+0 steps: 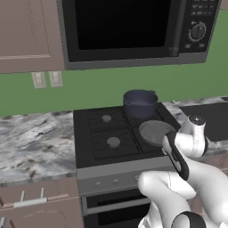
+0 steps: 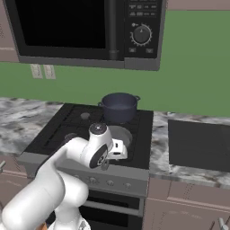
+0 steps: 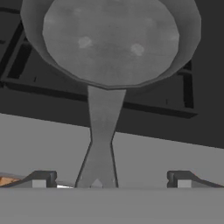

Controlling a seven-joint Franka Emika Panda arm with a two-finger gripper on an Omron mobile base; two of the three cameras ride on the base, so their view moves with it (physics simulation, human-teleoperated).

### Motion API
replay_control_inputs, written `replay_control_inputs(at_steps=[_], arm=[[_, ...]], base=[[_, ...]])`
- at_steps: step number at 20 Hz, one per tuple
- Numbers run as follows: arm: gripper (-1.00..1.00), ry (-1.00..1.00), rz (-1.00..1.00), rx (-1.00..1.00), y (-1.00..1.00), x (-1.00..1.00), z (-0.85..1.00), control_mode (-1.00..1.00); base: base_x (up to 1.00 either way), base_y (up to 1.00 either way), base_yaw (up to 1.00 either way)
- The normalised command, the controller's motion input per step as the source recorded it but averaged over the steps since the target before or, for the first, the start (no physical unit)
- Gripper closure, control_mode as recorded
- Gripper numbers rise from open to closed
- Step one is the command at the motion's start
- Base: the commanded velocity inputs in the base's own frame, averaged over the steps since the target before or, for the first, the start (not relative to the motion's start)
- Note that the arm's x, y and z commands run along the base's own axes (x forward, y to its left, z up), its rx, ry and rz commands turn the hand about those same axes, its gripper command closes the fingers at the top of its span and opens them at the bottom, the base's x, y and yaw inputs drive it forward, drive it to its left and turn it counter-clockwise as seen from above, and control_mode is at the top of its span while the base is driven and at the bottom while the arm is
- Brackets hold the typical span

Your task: Move the pot and pan from the stove into the sink.

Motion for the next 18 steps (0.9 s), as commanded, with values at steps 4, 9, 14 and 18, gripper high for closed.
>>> replay_control_inputs(at_steps=[4,9,14,18], arm=[[-1.0,0.0,0.0,0.02,-0.03,0.0,-0.39,-1.0],[-1.0,0.0,0.0,0.05,-0.01,0.0,-0.42,-1.0],[-1.0,0.0,0.0,0.02,0.0,0.0,-0.54,-1.0],[1.0,0.0,0.0,0.0,0.0,0.0,-0.42,-1.0]], base=[[0.0,0.0,0.0],[0.0,0.0,0.0],[0.0,0.0,0.0],[0.0,0.0,0.0]])
